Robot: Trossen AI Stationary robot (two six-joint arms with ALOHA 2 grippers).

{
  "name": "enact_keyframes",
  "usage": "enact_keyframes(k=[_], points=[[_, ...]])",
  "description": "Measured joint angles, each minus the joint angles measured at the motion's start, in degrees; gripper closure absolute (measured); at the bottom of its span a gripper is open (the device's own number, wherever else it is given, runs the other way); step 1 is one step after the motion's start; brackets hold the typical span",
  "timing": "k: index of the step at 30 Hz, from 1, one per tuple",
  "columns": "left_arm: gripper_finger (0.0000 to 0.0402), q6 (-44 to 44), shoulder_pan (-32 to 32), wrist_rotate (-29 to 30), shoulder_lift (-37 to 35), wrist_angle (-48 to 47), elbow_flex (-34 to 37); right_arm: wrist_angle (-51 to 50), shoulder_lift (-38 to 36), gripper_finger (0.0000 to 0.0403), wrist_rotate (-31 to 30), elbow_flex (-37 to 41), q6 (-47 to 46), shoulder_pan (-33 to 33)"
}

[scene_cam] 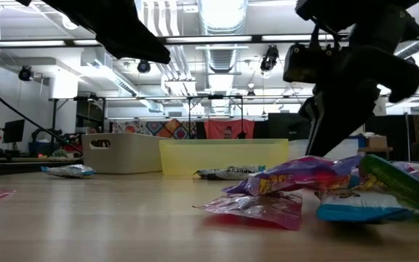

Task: Sort candy
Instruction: Put the red candy into the transparent bin

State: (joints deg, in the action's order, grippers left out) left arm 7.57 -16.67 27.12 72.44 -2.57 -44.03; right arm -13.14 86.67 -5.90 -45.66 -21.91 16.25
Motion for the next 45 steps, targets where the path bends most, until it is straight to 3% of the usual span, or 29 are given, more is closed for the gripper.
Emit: enact_keyframes(k=[5, 11, 16, 21, 36, 45], points=[[0.0294, 0.0, 0.06, 1.45, 0.0, 0.0, 0.0, -5.24, 0.0, 0.0332, -1.09, -3.39, -10.3, -0.1], [0.0294, -1.24, 0.28, 2.94, 0.0, 0.02, 0.0, -20.36, 0.39, 0.0255, -4.7, -12.0, -26.25, -0.21], [0.0294, -3.81, 0.37, 6.43, 0.0, 0.0, 0.0, -29.66, 2.69, 0.0198, -2.92, -17.98, -38.6, -0.15], [0.0294, -7.13, 0.39, 7.49, -0.06, -0.48, 0.0, -31.63, 6.27, 0.0166, 0.82, -21.6, -44.0, -0.17], [0.0294, -17.54, 1.99, 8.41, -0.22, -1.95, 0.0, -32.12, 18.42, 0.0167, 6.08, -26.18, -53.2, -0.28], [0.0294, -20.29, 3.72, 8.4, -0.22, -1.42, 0.0, -31.94, 22.54, 0.0187, 5.97, -28.32, -53.26, -0.36]])
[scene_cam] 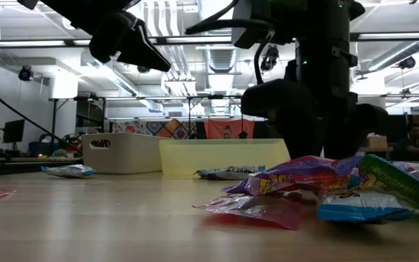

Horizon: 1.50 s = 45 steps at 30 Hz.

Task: Sort candy
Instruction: Put the red candy into the transparent bin

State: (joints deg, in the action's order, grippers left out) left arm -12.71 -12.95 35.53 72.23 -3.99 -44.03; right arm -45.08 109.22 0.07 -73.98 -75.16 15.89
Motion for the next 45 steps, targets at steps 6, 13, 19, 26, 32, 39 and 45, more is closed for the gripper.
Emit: enact_keyframes(k=[6, 13, 19, 26, 32, 39, 45], points=[[0.0294, -0.12, 0.59, -0.02, 0.0, 0.14, 0.0, 0.2, -0.32, 0.0235, -0.32, 0.01, 0.03, -0.05], [0.0294, 0.05, 0.63, -0.03, 0.0, 0.15, 0.0, 0.03, -0.82, 0.0301, -1.55, 0.11, 1.43, -0.05], [0.0294, 1.12, 0.63, -0.04, 0.0, 0.15, 0.0, 0.05, -1.26, 0.0328, -1.79, 0.18, 3.76, -0.12], [0.0294, 4.83, 0.58, -0.09, 0.0, 0.13, 0.0, -1.12, -6.96, 0.034, -1.75, 0.25, 8.98, -0.7], [0.0294, 9.53, 0.43, -0.15, 0.0, 0.0, 0.0, -5.79, -16.77, 0.0341, -3.66, 0.22, 15.68, -4.23], [0.0294, 14.81, -1.24, -0.24, 0.0, -0.76, 0.0, -17.66, -27.63, 0.0342, -11.32, 0.2, 25.72, -15.99], [0.0294, 20.97, -3.74, -1.73, -0.04, -7.02, -1.25, -21.78, -30.65, 0.0342, -14.08, 0.52, 37.87, -32.03]])
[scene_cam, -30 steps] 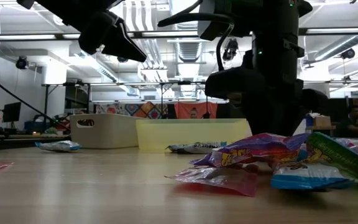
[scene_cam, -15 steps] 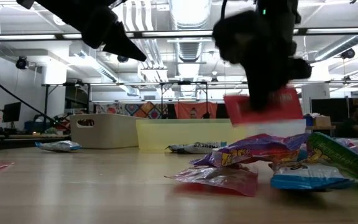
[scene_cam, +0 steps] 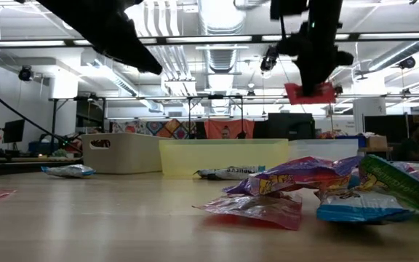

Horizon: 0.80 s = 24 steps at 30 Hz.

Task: Sort candy
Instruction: Put the red candy into the transparent bin

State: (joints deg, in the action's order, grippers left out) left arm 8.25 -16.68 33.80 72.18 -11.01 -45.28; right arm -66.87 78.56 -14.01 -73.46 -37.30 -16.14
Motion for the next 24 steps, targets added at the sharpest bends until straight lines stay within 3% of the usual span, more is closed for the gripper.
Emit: enact_keyframes(k=[3, 6, 10, 12, 18, 24], points=[[0.0294, 5.49, -0.86, -2.67, -0.04, -7.93, -2.48, 0.91, 0.52, 0.0342, 0.07, 0.75, 5.67, -7.6], [0.0294, 10.36, -1.18, -8.92, -0.08, -17.35, -4.91, 3.85, 2.0, 0.0342, 0.47, 2.21, 10.48, -13.35], [0.0294, 11.79, -1.18, -20.16, -0.11, -25.18, -5.07, 7.65, 4.69, 0.0342, 0.71, 3.79, 15.47, -17.73], [0.0294, 11.82, -1.23, -22.97, -0.11, -27.11, -4.14, 8.32, 6.25, 0.0342, 0.84, 3.99, 16.58, -18.61], [0.0294, 11.83, -1.18, -23.26, -0.11, -33.92, -2.23, 8.96, 10.64, 0.0336, 0.92, 4.1, 17.1, -18.78], [0.0294, 10.42, -1.18, -21.77, -0.11, -37.26, -1.62, 9.0, 14.54, 0.0276, 0.47, 4.12, 17.81, -18.78]])
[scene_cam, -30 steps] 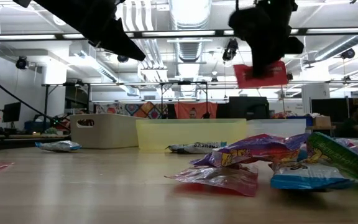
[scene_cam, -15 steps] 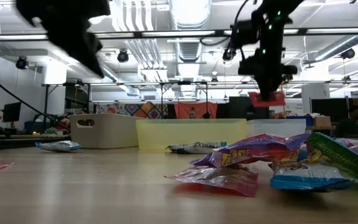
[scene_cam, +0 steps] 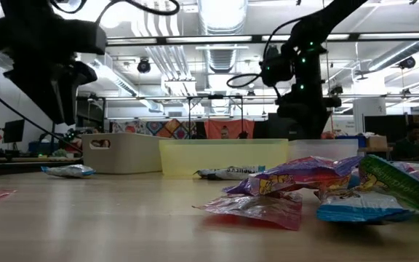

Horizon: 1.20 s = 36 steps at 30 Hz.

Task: Sort candy
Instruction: Put the red candy into the transparent bin, then put the white chocolate into the yellow bin

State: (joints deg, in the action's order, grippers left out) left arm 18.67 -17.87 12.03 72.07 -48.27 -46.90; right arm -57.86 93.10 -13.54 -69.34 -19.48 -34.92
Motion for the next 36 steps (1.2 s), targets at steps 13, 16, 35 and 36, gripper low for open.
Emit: enact_keyframes(k=[13, 16, 35, 36], points=[[0.0224, -2.35, 0.0, 5.04, 0.05, 0.68, 5.84, 0.41, -4.4, 0.0182, 0.01, -0.02, 0.97, 0.13], [0.021, -2.31, 0.05, 5.58, 0.06, 0.68, 5.78, 0.5, -6.54, 0.0184, 0.17, -0.02, 0.21, 0.45], [0.0232, -3.06, 4.79, 17.36, 17.37, 3.89, 6.21, 1.68, -13.07, 0.0182, 0.23, -0.04, -0.01, 8.01], [0.0234, -3.17, 4.79, 17.58, 17.94, 3.93, 6.18, 1.68, -13.07, 0.0182, 0.22, -0.04, 0.0, 8.34]])
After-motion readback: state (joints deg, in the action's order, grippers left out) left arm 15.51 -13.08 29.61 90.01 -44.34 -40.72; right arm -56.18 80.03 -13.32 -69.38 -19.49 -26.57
